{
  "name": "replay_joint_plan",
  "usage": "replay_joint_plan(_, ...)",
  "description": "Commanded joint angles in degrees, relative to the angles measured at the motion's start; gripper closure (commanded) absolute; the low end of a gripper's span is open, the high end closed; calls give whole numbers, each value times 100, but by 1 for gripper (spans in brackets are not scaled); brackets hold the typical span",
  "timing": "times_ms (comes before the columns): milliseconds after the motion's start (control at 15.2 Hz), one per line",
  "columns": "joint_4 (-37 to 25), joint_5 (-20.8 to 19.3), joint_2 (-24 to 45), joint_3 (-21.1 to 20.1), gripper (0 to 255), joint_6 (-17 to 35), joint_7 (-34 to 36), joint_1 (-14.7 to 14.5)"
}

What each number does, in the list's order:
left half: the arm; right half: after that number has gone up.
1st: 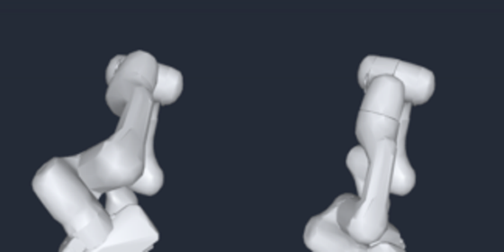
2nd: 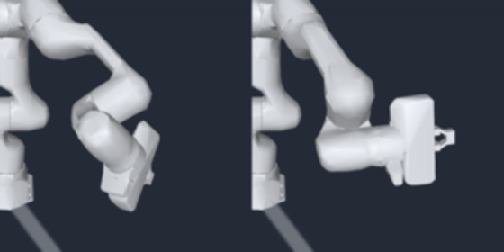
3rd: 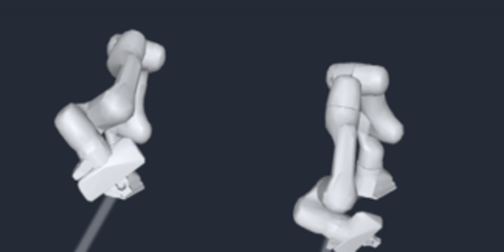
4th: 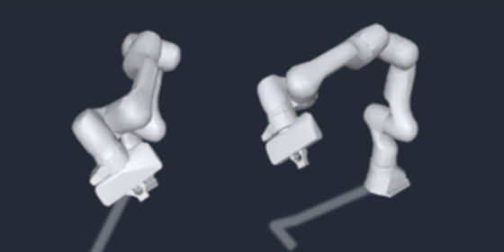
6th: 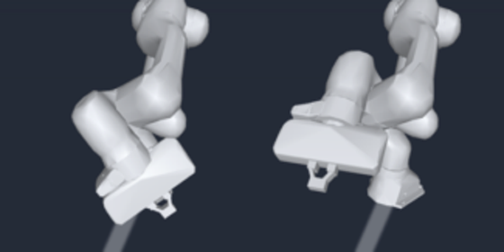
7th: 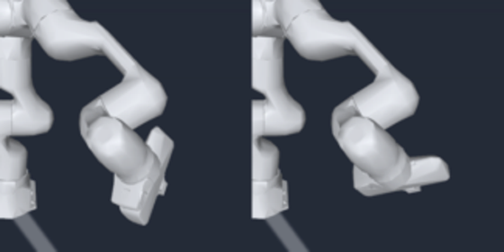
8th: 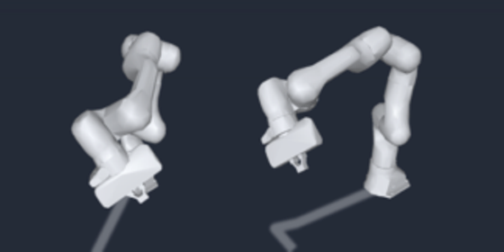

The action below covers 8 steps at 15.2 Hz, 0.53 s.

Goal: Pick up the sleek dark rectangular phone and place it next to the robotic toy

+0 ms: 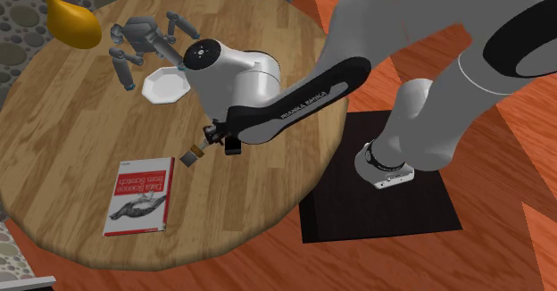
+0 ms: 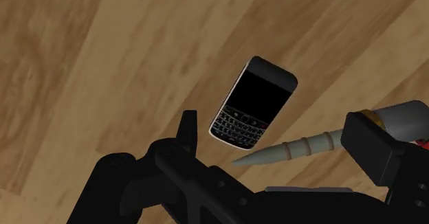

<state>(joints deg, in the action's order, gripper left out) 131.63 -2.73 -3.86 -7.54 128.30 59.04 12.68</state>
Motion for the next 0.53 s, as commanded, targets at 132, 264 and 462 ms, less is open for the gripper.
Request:
replay_joint_plan(132,-342,-155,848,68,0,317,938,97)
replay_joint_plan(264,-508,-204,1249,144,0,462,1354,124)
replay_joint_plan(462,-592,-232,1541,211,0,616,1602,128)
